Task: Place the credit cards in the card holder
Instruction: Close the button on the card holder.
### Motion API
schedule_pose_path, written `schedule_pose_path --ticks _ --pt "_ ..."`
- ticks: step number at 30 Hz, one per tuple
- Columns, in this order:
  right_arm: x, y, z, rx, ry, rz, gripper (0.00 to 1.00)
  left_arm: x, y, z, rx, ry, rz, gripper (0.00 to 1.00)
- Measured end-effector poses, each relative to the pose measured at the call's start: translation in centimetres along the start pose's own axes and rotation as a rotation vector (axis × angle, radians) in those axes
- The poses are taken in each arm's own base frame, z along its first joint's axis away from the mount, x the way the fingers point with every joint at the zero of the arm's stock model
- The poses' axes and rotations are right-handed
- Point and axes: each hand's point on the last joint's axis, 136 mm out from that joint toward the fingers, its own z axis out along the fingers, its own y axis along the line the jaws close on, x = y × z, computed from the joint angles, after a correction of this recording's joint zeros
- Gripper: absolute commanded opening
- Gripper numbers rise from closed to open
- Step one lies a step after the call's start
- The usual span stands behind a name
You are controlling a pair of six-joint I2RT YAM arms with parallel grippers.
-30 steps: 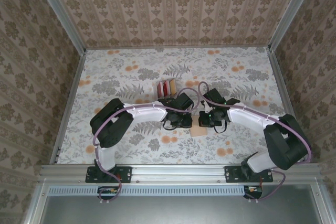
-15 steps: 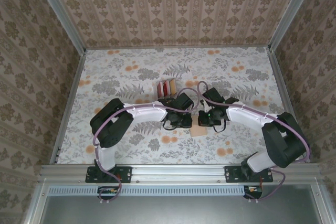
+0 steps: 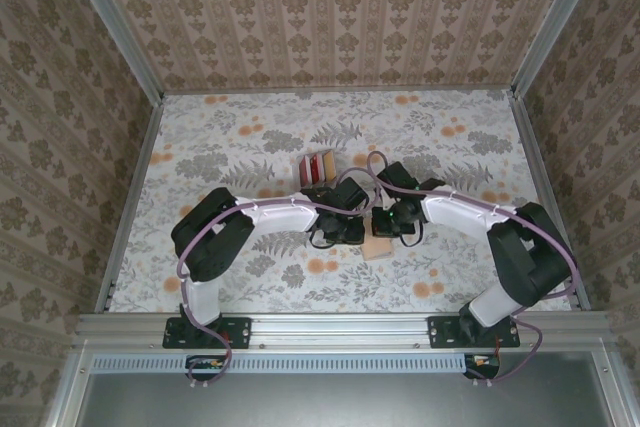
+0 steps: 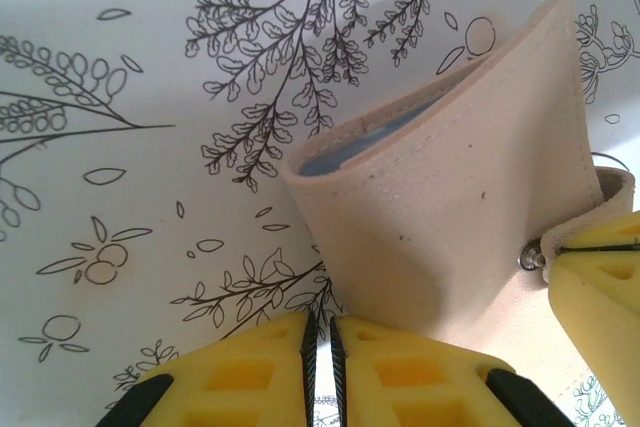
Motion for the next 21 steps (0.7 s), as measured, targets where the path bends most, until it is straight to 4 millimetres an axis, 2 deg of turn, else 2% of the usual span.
schedule_pose_path --ticks 21 --pt "-0.3 0.3 1.1 0.174 0.083 -0.077 0.05 0.1 0.4 0.2 0.001 0.007 -0.008 0.18"
